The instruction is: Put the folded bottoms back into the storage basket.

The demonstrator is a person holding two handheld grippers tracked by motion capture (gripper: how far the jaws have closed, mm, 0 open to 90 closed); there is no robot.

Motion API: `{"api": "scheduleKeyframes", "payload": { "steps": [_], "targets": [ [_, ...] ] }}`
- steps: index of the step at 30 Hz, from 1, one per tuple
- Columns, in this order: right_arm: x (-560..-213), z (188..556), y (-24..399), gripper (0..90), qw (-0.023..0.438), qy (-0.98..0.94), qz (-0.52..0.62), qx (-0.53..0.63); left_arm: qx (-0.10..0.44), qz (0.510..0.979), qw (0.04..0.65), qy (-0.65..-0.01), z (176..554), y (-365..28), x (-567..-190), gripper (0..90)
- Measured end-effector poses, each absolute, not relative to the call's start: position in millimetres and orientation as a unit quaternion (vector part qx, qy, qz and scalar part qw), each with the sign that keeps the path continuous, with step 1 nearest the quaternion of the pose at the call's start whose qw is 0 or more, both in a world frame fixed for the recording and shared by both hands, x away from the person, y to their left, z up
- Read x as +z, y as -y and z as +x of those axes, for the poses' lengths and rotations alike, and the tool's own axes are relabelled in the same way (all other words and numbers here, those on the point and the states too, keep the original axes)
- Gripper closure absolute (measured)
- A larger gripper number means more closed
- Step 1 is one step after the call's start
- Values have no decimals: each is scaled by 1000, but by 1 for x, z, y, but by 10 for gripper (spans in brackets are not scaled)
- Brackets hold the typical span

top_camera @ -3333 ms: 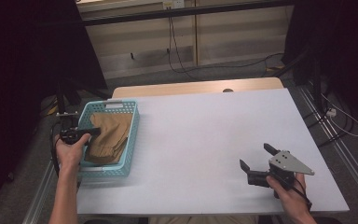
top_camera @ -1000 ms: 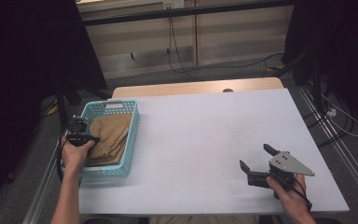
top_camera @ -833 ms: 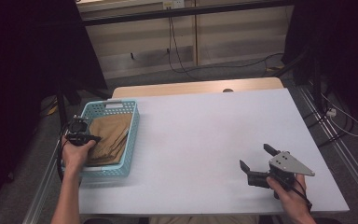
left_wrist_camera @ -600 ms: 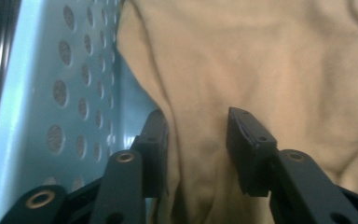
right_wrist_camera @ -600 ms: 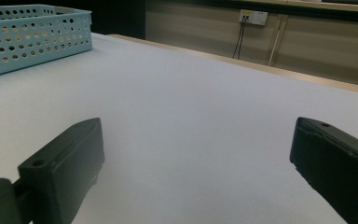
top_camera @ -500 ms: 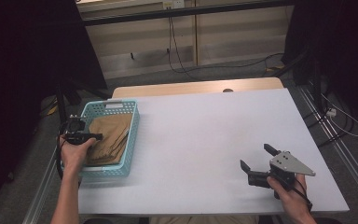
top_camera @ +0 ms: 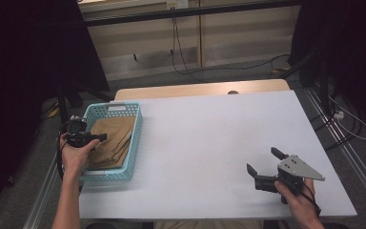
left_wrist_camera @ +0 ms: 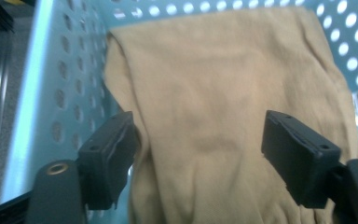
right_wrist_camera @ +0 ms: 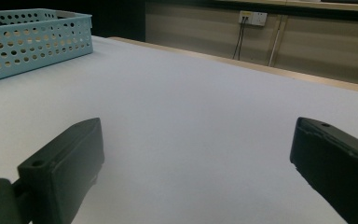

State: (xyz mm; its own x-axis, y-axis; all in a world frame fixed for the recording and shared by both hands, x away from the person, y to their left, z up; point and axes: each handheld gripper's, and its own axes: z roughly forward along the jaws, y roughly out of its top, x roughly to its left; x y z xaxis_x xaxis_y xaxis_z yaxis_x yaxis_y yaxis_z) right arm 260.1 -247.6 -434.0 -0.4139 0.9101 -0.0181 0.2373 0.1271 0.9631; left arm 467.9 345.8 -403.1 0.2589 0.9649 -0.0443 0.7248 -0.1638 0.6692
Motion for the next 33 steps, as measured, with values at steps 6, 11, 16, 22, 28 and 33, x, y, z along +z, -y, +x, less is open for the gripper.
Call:
{"api": "scheduleKeyframes", "payload": {
  "steps": [6, 11, 16, 22, 28, 33],
  "targets": [
    [-434, 261, 249, 25, 332, -671, 429, 505, 231, 714, 331, -572, 464, -347, -396, 137],
    [-434, 260, 249, 25, 334, -671, 428, 505, 245, 697, 363, -568, 461, -351, -388, 65],
    [-434, 262, 248, 25, 334, -671, 429, 504, 247, 683, 406, -555, 455, -357, -380, 46],
    [-434, 263, 246, 25, 335, -673, 427, 502, 252, 685, 442, -522, 447, -363, -370, 37],
    [-435, 266, 247, 24, 336, -670, 434, 499, 236, 673, 442, -544, 436, -371, -366, 55],
    [-436, 266, 246, 24, 336, -671, 436, 497, 244, 682, 443, -529, 419, -370, -366, 55]
  ]
}}
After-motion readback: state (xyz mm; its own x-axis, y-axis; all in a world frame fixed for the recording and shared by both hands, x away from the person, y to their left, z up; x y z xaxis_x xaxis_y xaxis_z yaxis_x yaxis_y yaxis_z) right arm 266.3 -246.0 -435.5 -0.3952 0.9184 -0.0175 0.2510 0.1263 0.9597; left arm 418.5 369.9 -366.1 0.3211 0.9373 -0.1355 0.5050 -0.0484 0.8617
